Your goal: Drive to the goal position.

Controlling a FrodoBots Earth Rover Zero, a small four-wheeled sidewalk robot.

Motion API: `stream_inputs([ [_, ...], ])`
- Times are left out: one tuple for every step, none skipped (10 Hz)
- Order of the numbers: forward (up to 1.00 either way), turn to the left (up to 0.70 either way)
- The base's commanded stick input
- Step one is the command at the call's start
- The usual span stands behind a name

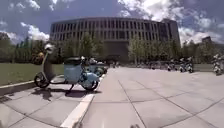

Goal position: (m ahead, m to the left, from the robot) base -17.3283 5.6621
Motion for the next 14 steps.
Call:
stream_inputs([
  [0.04,0.0],
  [0.04,0.0],
  [0.04,0.0],
  [0.04,0.0],
  [0.04,0.0],
  [0.04,0.0],
  [0.04,0.0],
  [0.04,0.0],
  [0.04,0.0],
  [0.04,0.0],
  [0.04,0.0],
  [0.04,0.0],
  [0.04,0.0],
  [0.04,0.0],
])
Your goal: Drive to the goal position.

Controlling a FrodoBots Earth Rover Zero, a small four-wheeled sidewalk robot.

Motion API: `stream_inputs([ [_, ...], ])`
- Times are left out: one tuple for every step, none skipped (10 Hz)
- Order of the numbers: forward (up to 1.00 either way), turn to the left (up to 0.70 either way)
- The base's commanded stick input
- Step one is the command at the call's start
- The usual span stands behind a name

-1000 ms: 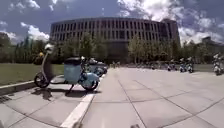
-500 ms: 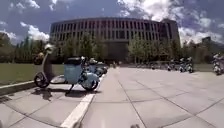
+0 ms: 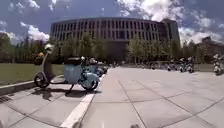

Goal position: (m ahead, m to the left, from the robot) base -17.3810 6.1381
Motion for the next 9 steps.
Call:
stream_inputs([
  [0.04,0.0],
  [0.04,0.0],
  [0.04,0.0],
  [0.04,0.0],
  [0.04,0.0],
  [0.04,0.0],
  [0.04,0.0],
  [0.04,0.0],
  [0.04,0.0],
])
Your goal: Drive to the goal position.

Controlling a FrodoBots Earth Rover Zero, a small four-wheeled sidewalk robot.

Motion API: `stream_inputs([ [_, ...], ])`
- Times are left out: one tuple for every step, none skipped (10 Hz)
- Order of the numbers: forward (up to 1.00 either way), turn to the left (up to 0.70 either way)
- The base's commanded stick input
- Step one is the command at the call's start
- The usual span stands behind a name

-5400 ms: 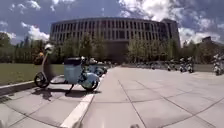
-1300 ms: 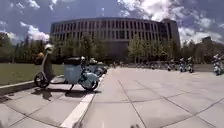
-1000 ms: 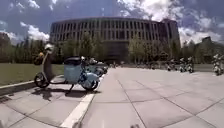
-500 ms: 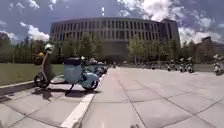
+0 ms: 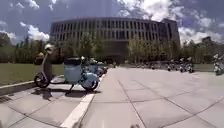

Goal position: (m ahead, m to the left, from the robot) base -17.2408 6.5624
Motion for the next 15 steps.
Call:
stream_inputs([
  [0.04,0.0],
  [0.04,0.0],
  [0.04,0.0],
  [0.04,0.0],
  [0.04,0.0],
  [0.03,0.0],
  [0.0,0.0],
  [0.0,0.0],
  [-0.01,0.0],
  [-0.24,0.0],
  [-0.5,0.0],
  [-0.68,0.15],
  [-0.7,0.35],
  [-0.7,0.35],
  [-0.7,0.35],
])
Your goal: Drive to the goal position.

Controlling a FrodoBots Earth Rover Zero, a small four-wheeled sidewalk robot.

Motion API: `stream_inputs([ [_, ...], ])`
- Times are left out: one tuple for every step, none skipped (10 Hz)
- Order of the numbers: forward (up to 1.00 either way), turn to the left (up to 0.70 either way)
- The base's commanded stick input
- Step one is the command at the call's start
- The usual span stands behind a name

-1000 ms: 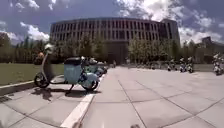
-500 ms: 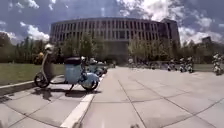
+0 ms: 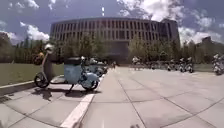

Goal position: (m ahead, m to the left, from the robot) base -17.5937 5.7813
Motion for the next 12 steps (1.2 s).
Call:
stream_inputs([
  [-0.7,0.35],
  [-0.7,0.35],
  [-0.7,0.35],
  [-0.69,0.35],
  [-0.7,0.35],
  [-0.7,0.35],
  [-0.7,0.35],
  [-0.7,0.35],
  [-0.7,0.35],
  [-0.7,0.35],
  [-0.7,0.35],
  [-0.7,0.35],
])
